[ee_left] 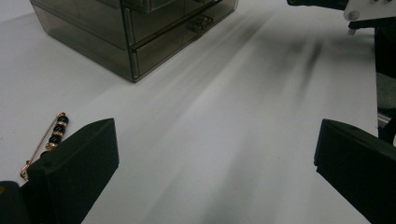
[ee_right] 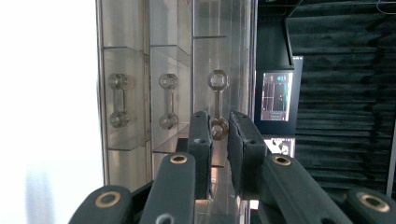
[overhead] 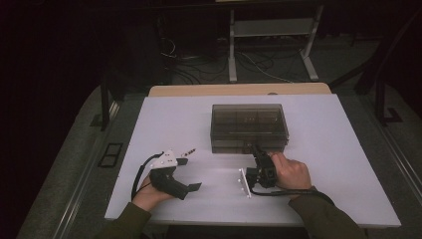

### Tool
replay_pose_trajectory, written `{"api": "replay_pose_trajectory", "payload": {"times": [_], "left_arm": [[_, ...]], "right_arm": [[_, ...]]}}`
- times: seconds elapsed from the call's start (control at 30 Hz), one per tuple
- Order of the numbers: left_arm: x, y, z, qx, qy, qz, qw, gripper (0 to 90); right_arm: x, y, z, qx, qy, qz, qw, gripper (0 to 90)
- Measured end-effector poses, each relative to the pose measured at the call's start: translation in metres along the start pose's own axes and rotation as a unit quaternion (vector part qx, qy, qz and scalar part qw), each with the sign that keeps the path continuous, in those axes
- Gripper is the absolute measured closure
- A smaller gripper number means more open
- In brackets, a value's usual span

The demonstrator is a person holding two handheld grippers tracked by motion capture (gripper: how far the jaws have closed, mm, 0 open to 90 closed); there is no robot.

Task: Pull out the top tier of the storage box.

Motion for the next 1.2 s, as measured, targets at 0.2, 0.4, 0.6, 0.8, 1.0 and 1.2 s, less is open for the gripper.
{"api": "replay_pose_trajectory", "payload": {"times": [0.2, 0.4, 0.6, 0.8, 1.0, 1.2], "left_arm": [[0.000, 0.000, 0.000, 0.000, -0.002, 0.000, 1.0000, 0.0], [0.000, 0.000, -0.001, 0.001, -0.002, -0.001, 1.0000, 0.0], [0.000, 0.000, -0.001, 0.004, 0.000, 0.000, 1.0000, 0.0], [0.000, 0.001, -0.001, 0.002, -0.002, 0.000, 1.0000, 0.0], [0.000, 0.001, -0.001, 0.002, -0.001, -0.001, 1.0000, 0.0], [0.000, 0.001, -0.001, 0.001, -0.003, -0.001, 1.0000, 0.0]], "right_arm": [[-0.001, 0.003, -0.001, 0.002, 0.003, -0.002, 1.0000, 78.9], [-0.001, 0.007, -0.001, 0.004, 0.004, -0.001, 1.0000, 78.9], [-0.002, 0.011, -0.002, 0.006, 0.005, -0.001, 1.0000, 78.9], [-0.003, 0.013, -0.003, 0.007, 0.006, 0.001, 1.0000, 78.1], [0.002, 0.018, -0.003, 0.008, 0.004, 0.006, 0.9999, 66.1], [0.002, 0.025, 0.000, 0.016, 0.002, 0.004, 0.9999, 60.0]]}}
Point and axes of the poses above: each handheld gripper's, and its own axes: y roughly backward along the jaws, z roughly out of its underside, x roughly to its right, the point moved 10 cm from there along -y, roughly forward along the jaws, and after that the axes turned 1 degree about x, right-handed, at the moved point
